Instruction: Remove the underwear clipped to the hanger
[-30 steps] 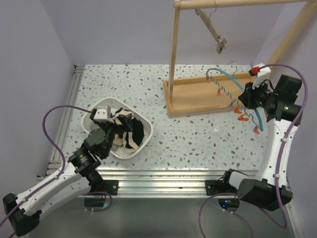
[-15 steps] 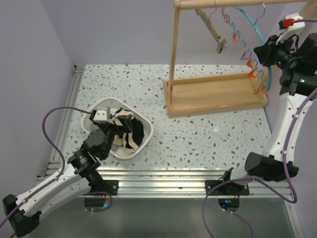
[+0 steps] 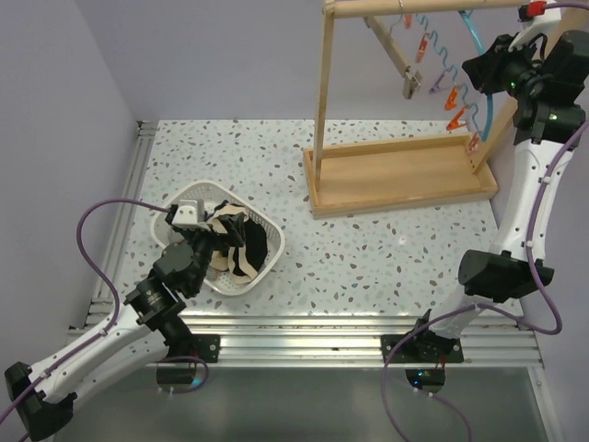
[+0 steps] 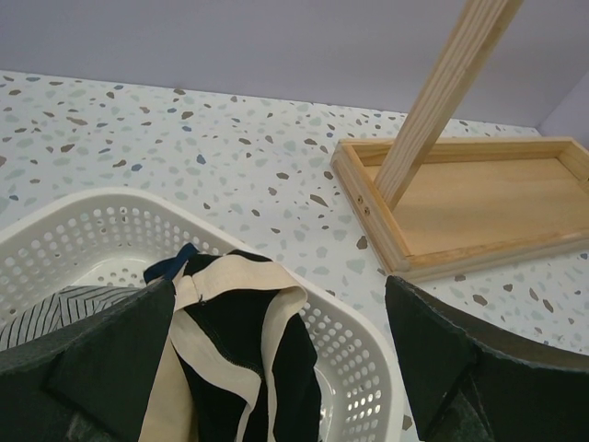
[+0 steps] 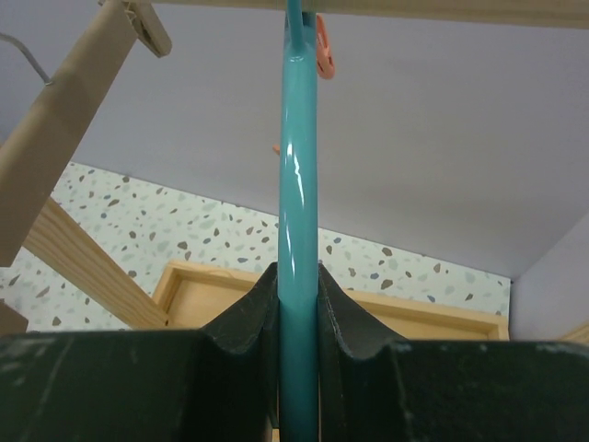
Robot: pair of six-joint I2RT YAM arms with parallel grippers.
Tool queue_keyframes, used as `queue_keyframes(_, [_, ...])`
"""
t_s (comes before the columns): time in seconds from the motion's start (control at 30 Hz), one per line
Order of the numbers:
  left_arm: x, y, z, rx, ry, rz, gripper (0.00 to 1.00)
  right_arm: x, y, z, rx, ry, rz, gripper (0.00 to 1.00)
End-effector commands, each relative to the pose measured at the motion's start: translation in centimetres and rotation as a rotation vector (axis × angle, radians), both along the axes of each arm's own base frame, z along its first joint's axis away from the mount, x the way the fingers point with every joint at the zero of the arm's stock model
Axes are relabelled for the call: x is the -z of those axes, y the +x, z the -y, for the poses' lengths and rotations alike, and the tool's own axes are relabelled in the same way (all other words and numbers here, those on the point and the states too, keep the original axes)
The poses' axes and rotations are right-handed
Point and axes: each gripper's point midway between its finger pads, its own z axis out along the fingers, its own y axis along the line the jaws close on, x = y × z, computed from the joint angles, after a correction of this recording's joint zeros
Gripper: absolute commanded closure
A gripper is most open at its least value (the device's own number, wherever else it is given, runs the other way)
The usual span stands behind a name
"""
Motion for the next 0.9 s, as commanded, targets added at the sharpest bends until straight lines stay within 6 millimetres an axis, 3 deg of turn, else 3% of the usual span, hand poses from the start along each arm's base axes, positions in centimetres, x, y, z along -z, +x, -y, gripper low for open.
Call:
queue_keyframes(0.0, [-0.4,0.0,0.1,0.007,0.001,0.023,0.0,-3.5,0.1,-0.5,0.006,-0.038,0.115,1.0])
queue_keyframes(0.23, [-0.3,0.1,0.2,0.008,0.01,0.018,0.0,-0.2,1.6,-1.5,0.003,-0.098,0.031,1.0])
queue_keyframes(0.37, [-0.2,0.0,0.1,0.007,0.01,0.019,0.0,0.4,1.6,-1.3,0.01,-0.114,0.023,1.0])
queue_keyframes(0.57, [-0.2,0.1,0.2,0.011,0.01,0.019,0.0,0.7,1.1,-1.3,0.012,-0.139,0.014,0.89])
queue_keyframes(0.67, [-0.4,0.0,0.3,0.016,0.001,0.021,0.0,0.7,0.5,-1.2,0.02,-0.16,0.014,0.68])
queue_keyframes(0.7, [-0.4,0.0,0.3,0.017,-0.002,0.021,0.0,0.6,0.2,-1.1,0.025,-0.167,0.02,0.44])
queue_keyframes(0.73, [-0.6,-0.1,0.3,0.017,-0.016,0.022,0.0,-0.9,-1.0,-1.0,0.045,-0.194,0.065,0.21])
queue_keyframes(0.77, [-0.6,-0.1,0.3,0.017,-0.022,0.022,0.0,-0.4,-1.4,-0.9,0.052,-0.2,0.056,0.06])
queue_keyframes(0.83, [-1.2,-0.2,0.4,0.024,-0.044,0.03,0.0,-2.7,-4.0,-1.2,0.073,-0.228,0.126,0.01])
queue_keyframes(0.87, [-1.3,-0.2,0.4,0.024,-0.056,0.028,0.0,-2.4,-4.7,-0.9,0.092,-0.241,0.125,0.01])
